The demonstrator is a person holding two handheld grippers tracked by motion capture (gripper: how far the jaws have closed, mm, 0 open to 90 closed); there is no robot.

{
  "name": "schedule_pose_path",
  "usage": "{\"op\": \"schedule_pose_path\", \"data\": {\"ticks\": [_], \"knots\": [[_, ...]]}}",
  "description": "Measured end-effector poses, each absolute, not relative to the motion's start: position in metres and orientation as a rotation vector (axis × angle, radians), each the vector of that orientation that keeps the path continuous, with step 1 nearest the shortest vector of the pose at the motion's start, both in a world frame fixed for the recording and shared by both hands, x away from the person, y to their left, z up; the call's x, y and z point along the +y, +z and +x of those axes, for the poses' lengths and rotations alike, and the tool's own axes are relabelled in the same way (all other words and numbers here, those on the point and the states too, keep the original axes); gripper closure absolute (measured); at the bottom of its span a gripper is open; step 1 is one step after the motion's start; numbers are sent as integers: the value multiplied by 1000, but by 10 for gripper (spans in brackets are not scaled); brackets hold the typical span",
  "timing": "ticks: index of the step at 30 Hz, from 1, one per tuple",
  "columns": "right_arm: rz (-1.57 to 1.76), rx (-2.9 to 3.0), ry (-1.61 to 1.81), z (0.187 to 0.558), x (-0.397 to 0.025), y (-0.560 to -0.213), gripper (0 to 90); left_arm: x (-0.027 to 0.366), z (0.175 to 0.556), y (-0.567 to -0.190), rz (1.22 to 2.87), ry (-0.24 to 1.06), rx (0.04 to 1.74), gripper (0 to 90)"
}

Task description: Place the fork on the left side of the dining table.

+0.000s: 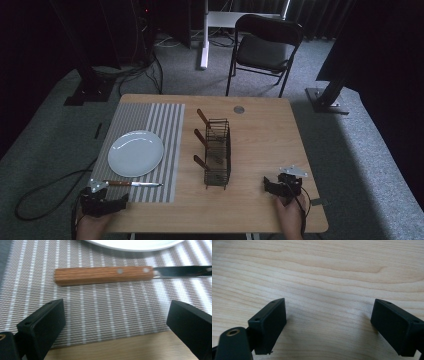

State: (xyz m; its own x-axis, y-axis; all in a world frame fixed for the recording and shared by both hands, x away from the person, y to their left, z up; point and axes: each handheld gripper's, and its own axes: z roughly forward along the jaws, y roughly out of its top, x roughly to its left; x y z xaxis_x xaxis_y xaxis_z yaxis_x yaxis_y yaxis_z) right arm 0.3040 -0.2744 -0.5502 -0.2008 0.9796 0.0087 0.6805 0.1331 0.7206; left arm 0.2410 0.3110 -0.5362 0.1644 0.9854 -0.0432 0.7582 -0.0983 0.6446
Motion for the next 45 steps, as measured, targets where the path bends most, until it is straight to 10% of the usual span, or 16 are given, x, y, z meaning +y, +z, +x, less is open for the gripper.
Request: {"op": "schedule_pose_path", "data": {"ticks": [45], "knots": [[1591, 1945, 835, 304, -275, -550, 126, 241, 268, -475, 1974, 432, 1246, 23]]}}
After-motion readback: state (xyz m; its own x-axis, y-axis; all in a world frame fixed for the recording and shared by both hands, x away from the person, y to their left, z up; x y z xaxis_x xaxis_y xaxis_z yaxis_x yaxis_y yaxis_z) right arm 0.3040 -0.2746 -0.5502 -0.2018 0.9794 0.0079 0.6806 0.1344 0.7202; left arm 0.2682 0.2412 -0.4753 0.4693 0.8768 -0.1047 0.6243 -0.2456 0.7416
